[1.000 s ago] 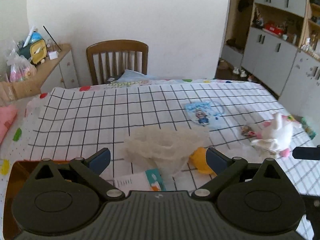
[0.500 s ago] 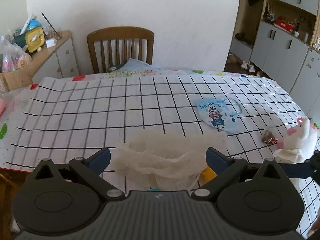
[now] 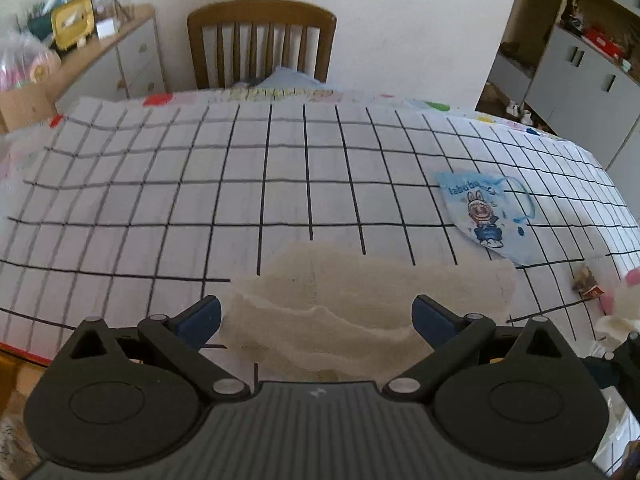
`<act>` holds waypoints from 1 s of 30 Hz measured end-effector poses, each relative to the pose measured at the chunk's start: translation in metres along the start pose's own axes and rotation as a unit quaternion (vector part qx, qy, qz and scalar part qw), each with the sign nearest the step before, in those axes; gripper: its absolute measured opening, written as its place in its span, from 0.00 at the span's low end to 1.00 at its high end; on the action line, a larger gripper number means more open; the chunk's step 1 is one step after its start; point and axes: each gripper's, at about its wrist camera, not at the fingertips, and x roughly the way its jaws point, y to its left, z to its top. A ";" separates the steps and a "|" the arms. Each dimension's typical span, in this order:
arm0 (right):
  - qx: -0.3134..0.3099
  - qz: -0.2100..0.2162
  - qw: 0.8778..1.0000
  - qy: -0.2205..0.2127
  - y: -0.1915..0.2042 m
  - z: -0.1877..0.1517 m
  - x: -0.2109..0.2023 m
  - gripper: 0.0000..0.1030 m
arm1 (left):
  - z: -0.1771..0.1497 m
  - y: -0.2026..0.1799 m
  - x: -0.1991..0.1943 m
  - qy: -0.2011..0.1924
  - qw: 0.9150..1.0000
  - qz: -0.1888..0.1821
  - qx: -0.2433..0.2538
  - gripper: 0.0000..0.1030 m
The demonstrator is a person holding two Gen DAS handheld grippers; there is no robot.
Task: Organize soft objects
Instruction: 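Lower the left tool onto the white cloth while the right tool approaches the yellow duck, then close the left gripper on the white cloth while the right gripper grasps the yellow duck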
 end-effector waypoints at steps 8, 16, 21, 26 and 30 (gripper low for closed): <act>-0.004 -0.009 1.000 0.011 -0.002 -0.004 0.011 0.76 | 0.001 -0.001 0.019 0.017 1.000 -0.005 0.009 0.99; 0.002 -0.023 1.000 0.018 -0.005 -0.005 0.016 0.63 | 0.001 -0.007 0.023 0.016 0.999 -0.029 0.021 0.97; 0.009 -0.032 0.999 0.018 -0.007 -0.006 0.018 0.53 | 0.000 -0.009 0.023 0.016 0.999 -0.031 0.032 0.75; 0.009 -0.034 0.999 0.014 -0.007 -0.006 0.017 0.44 | 0.001 -0.008 0.019 0.013 0.999 -0.035 0.033 0.49; 0.013 -0.032 0.999 0.016 -0.006 -0.006 0.017 0.35 | 0.001 -0.008 0.015 0.005 0.999 -0.038 0.031 0.29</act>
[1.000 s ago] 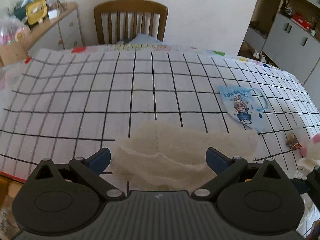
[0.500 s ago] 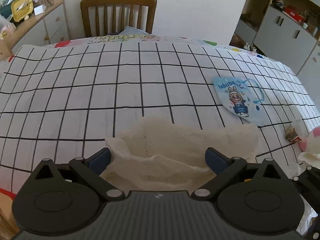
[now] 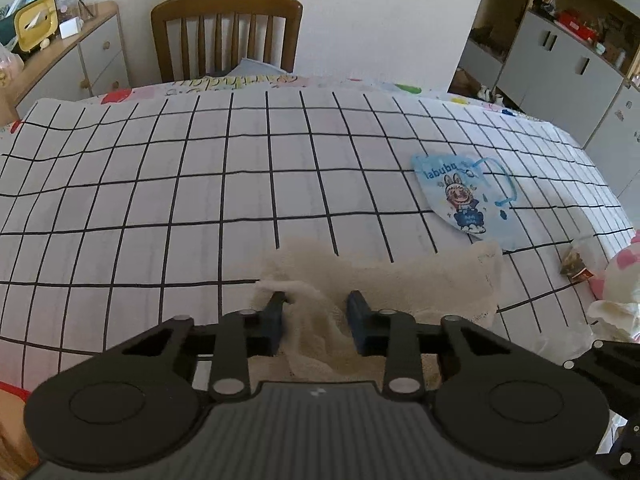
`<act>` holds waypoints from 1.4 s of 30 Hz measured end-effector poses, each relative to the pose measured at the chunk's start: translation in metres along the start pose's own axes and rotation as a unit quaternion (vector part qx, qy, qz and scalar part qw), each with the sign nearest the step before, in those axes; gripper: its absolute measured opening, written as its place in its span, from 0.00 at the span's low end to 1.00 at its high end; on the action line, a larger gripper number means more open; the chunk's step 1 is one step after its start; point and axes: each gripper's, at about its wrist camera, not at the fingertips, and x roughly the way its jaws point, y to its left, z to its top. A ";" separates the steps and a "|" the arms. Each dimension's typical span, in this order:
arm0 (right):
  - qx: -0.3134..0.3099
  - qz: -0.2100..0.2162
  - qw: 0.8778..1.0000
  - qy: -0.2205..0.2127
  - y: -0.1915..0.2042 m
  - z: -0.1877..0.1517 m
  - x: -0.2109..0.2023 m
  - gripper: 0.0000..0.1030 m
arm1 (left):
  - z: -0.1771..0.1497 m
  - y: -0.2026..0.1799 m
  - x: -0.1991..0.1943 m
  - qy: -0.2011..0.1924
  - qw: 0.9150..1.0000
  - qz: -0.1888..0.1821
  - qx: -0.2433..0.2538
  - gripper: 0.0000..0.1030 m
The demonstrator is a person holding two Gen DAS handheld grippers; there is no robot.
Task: Organize soft objects
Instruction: 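Close the left gripper on the white cloth while the right gripper grasps the yellow duck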
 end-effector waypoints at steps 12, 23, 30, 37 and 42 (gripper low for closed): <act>0.053 -0.004 0.998 -0.014 -0.013 -0.004 -0.020 0.22 | 0.003 0.008 -0.033 -0.050 0.999 -0.001 -0.005 0.15; 0.083 0.018 0.995 -0.053 -0.010 0.010 -0.061 0.22 | 0.000 0.021 -0.083 -0.071 0.997 -0.009 -0.019 0.15; 0.094 0.042 0.992 -0.074 0.006 0.023 -0.085 0.22 | -0.006 0.032 -0.119 -0.088 0.996 -0.012 -0.024 0.15; 0.090 0.060 0.990 -0.094 0.026 0.036 -0.103 0.23 | -0.016 0.048 -0.156 -0.103 0.994 -0.015 -0.028 0.15; 0.089 0.081 0.988 -0.101 0.044 0.043 -0.112 0.22 | -0.023 0.065 -0.180 -0.116 0.992 -0.015 -0.040 0.15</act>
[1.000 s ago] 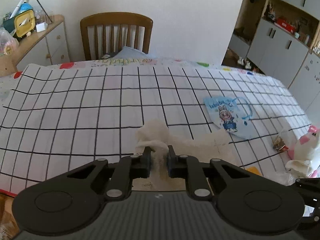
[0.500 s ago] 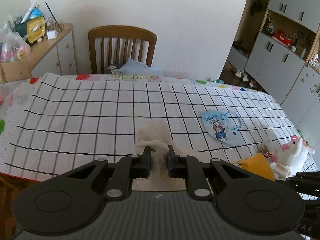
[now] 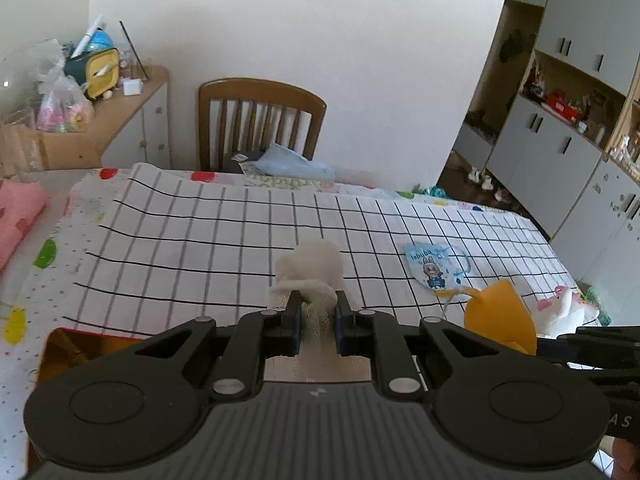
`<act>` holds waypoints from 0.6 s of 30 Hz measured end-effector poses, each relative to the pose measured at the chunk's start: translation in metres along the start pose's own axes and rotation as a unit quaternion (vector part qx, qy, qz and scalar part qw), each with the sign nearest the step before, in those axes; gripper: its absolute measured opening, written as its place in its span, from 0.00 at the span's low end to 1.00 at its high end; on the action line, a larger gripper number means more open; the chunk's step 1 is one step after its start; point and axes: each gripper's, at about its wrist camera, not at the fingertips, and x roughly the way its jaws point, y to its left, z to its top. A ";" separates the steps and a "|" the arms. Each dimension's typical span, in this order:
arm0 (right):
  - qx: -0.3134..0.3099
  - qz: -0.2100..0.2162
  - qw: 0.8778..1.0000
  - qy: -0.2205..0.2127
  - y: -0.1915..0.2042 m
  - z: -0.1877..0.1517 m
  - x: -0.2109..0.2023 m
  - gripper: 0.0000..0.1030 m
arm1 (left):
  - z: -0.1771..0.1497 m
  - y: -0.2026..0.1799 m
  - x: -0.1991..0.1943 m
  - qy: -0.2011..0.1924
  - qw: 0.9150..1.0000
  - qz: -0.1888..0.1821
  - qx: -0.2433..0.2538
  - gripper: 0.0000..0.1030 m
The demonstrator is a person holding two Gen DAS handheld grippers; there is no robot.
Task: Organize soft objects
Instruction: 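Close the left gripper on the white cloth while the right gripper grasps the yellow duck, then carry the white cloth and yellow duck over the tin box with both tools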
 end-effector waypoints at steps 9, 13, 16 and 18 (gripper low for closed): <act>-0.014 0.032 0.999 -0.002 0.041 0.007 0.003 0.22 | -0.004 0.039 -0.041 -0.015 1.000 0.021 -0.013 0.15; -0.033 0.028 0.998 0.043 0.055 0.007 0.017 0.27 | -0.010 0.058 -0.054 -0.016 0.999 0.034 -0.018 0.15; -0.005 0.030 0.994 0.105 0.049 -0.005 0.031 0.25 | -0.017 0.071 -0.061 -0.015 0.999 0.039 -0.024 0.15; 0.005 0.025 0.991 0.131 0.046 -0.015 0.037 0.20 | -0.022 0.078 -0.065 -0.013 0.999 0.042 -0.028 0.15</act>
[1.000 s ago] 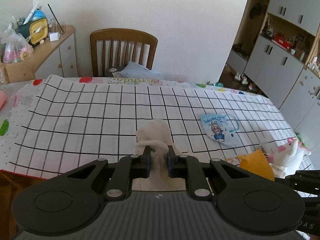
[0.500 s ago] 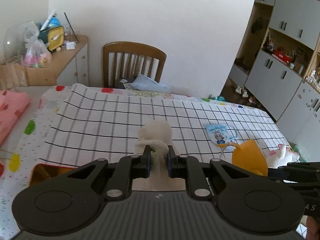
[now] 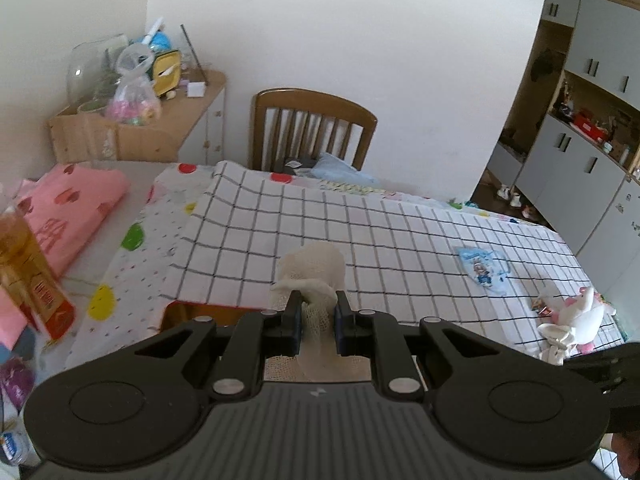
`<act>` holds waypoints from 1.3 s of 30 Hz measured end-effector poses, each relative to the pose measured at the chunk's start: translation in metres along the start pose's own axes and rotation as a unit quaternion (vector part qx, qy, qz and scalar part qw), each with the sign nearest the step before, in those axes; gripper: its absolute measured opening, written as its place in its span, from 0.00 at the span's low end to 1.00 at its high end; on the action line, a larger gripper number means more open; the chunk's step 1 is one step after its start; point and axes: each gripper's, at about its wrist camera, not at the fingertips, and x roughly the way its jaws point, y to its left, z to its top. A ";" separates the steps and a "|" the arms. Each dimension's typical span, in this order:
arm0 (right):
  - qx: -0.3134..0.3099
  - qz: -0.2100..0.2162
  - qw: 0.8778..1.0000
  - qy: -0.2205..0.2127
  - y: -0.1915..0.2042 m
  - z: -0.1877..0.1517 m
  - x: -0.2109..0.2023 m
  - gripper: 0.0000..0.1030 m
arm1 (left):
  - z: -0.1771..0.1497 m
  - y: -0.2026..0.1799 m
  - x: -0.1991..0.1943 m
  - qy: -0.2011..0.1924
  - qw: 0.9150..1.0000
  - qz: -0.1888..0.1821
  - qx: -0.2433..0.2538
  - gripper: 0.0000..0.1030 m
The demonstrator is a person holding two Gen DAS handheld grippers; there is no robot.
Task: Organize soft objects
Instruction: 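Carry the white cloth and yellow duck over the tin box with both tools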
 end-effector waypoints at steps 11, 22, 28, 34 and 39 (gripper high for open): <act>-0.037 -0.002 0.998 0.041 0.006 -0.042 0.008 0.39 | -0.021 0.019 -0.001 0.016 1.000 0.000 -0.007 0.15; -0.131 0.008 0.988 0.083 0.045 -0.070 0.053 0.58 | -0.033 0.021 -0.003 0.028 1.000 -0.003 -0.004 0.15; -0.150 0.015 0.985 0.083 0.055 -0.078 0.061 0.58 | -0.041 0.023 -0.004 0.037 0.999 0.001 -0.001 0.15; -0.171 0.019 0.982 0.082 0.064 -0.081 0.062 0.47 | -0.045 0.026 -0.005 0.040 0.999 0.003 -0.007 0.15; -0.197 0.035 0.976 0.084 0.077 -0.091 0.060 0.18 | -0.046 0.026 -0.006 0.040 0.999 0.003 -0.004 0.15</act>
